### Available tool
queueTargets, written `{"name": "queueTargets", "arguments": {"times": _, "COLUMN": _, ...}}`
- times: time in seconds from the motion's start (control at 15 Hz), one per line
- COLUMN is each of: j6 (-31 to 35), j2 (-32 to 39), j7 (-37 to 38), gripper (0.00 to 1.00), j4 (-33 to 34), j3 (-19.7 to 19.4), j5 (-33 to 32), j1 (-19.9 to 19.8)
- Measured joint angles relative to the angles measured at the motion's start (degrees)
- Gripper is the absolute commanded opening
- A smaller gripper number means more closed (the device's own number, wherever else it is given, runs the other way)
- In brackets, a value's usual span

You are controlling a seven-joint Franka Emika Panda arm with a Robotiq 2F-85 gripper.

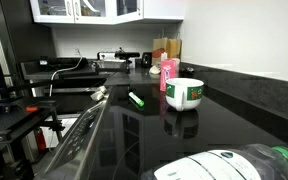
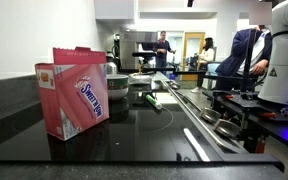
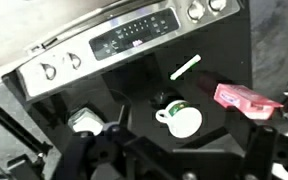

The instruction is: Move the mug cup to the right then to the left

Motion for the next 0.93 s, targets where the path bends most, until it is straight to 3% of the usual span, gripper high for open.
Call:
{"name": "queueTargets", "arguments": {"times": 0.27, "j6": 11.20, "j2": 7.44, "j7": 12.14, "gripper": 1.00, "j4": -0.22, "j3": 4.68, "j5": 3.88, "j1": -0.49}}
{"name": "queueTargets", "arguments": {"times": 0.53, "j6": 19.72, "j2": 22.06, "j7": 24.29, "gripper": 1.00, "j4": 1.52, "j3": 10.48, "j5": 4.26, "j1": -0.42}}
{"name": "queueTargets", "arguments": {"times": 0.93, "j6": 20.43, "j2": 46.04, "j7": 26.35, "gripper": 1.00, "j4": 15.42, "j3": 10.53, "j5": 11.66, "j1": -0.31}}
